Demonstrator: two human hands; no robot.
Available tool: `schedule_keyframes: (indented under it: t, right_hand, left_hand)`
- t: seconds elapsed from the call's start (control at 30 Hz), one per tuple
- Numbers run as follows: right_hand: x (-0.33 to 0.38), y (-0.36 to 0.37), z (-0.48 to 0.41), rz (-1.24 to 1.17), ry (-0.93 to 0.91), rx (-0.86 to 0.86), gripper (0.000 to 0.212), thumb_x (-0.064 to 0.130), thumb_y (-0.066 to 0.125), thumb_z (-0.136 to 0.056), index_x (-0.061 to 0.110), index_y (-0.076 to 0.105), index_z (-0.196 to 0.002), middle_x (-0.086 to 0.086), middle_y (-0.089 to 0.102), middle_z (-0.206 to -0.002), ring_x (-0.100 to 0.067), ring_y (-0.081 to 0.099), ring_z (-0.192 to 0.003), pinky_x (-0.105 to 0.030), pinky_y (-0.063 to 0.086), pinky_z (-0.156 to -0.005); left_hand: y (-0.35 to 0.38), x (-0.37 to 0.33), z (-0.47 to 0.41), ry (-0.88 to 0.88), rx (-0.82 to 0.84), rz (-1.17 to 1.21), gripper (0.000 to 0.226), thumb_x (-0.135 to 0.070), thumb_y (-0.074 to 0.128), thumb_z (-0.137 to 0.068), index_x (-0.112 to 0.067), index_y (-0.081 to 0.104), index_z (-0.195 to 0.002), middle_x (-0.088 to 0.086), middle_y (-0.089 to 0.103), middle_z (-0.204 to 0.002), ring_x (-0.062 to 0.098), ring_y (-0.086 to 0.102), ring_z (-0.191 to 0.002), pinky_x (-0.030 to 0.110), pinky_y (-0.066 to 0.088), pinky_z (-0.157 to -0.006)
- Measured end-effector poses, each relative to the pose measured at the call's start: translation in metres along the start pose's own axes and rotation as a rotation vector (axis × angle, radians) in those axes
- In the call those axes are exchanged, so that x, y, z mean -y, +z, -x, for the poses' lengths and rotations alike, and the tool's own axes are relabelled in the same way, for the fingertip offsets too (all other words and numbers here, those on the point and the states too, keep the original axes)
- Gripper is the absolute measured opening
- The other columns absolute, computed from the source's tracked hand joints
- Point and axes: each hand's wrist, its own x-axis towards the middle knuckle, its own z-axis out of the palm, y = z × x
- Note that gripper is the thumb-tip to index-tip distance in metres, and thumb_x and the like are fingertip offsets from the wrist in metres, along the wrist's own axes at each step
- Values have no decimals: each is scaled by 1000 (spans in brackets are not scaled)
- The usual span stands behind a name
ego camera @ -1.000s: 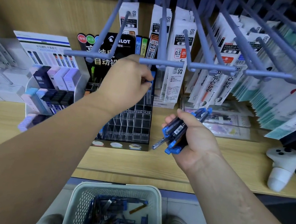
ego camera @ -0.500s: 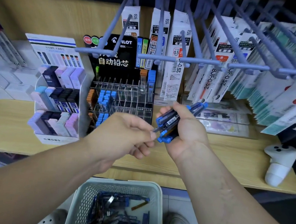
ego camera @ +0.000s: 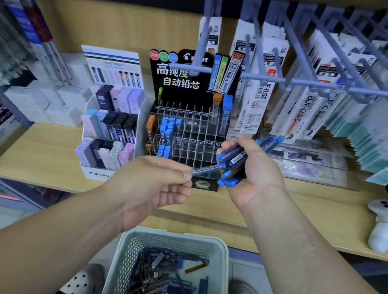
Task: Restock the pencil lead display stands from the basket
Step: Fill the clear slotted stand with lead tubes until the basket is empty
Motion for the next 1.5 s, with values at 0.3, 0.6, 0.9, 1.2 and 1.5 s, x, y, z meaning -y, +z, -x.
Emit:
schedule_keyframes:
  t: [0.3,0.6,0.9,1.2,1.5]
  right_hand:
    - [-14,14,-6,33,1,-15,22,13,63,-99,8,62,-78,-4,65,-62,-15,64,-52,-29,60,-59]
    - [-18,15,-7,66,-4,-11,14,12,66,-97,10,62,-84,-6,65,-69,-18,65,-58,-32,60,-63]
    - [-13,10,-13,125,-21,-4,12,11,69,-94,9,68,-83,-8,70,-72,-17,69,-60,-30,60,-56]
    - [-14,11,-8,190,-46,87,7,9,70,-93,3,66,-90,-12,67,-70,-21,66,-58,-34,62,-61]
    - [-13,9,-8,169,-49,79,5,9,71,-93,5,67,-93,-11,69,-74,-20,69,-62,-35,63,-62]
  left_hand:
    - [-27,-22,-26,379,-148,-394,23,-4,57,-98,-17,75,-99,9,75,-79,22,73,-79,33,58,-79]
    - [-20,-38,-46,503,-230,-86,12,1,66,-91,-9,72,-94,10,72,-75,22,73,-72,28,58,-70]
    - [-8,-32,-51,432,-51,-130,15,10,65,-87,-3,67,-94,13,67,-74,25,73,-71,30,58,-64]
    - [-2,-25,-48,386,198,-580,72,10,58,-85,-36,52,-140,3,61,-75,25,71,-68,35,59,-67]
    - [-26,-34,-67,551,-64,-616,33,2,58,-92,-27,58,-108,-1,68,-72,20,71,-68,37,59,-68]
